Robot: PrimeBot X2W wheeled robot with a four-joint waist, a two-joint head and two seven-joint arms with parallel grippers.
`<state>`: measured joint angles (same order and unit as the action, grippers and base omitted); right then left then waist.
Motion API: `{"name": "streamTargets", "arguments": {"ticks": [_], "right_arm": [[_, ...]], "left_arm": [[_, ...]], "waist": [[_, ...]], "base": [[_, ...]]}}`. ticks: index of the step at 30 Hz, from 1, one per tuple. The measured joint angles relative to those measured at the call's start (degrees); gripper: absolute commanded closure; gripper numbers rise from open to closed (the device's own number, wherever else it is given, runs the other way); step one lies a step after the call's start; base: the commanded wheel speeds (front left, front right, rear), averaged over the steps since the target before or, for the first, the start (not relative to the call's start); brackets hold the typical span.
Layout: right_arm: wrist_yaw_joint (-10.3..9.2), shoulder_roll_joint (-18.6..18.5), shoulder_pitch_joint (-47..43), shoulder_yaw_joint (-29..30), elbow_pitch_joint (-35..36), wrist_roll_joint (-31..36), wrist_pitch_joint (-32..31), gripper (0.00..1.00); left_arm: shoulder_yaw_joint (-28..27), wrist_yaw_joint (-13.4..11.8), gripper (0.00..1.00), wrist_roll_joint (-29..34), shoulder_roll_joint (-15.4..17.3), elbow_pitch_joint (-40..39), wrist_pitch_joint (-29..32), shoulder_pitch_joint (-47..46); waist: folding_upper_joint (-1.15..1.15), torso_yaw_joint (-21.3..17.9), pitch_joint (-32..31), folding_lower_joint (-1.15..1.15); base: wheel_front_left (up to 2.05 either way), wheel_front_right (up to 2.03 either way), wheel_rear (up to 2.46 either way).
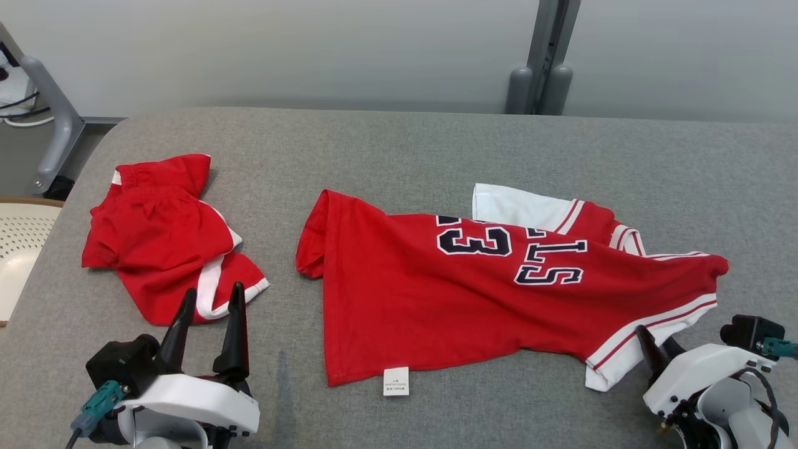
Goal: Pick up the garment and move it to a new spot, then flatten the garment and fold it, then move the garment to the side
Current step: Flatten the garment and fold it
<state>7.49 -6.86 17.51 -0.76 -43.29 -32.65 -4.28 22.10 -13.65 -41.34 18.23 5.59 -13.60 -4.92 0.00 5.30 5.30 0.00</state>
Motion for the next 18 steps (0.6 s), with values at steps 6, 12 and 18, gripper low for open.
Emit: {"name": "streamTargets", "arguments": {"ticks": [6, 12, 18], "right_arm": [[-0.01, 0.3, 0.8, -0.9, 0.0, -0.4, 3.5, 1.0], [-0.01, -0.5, 2.1, -4.8, 4.7, -0.4, 7.2, 1.0], [0.0, -0.6, 6.3, -8.9, 7.5, 1.9, 5.8, 1.0]], "left_arm": [[0.3, 0.1, 0.0, 0.0, -0.1, 0.3, 0.0, -0.3], [0.8, 0.4, 0.0, -0.1, -0.6, 1.0, 0.0, -0.3], [1.5, 1.0, 0.0, -0.5, -1.2, 2.0, 0.0, -0.3]], "waist": [[0.0, 0.7, 0.3, 0.0], [0.0, 1.1, -0.5, 0.0], [0.0, 2.4, -0.9, 0.0]], "base": [[0.0, 0.0, 0.0], [0.0, 0.0, 0.0], [0.0, 0.0, 0.0]]}}
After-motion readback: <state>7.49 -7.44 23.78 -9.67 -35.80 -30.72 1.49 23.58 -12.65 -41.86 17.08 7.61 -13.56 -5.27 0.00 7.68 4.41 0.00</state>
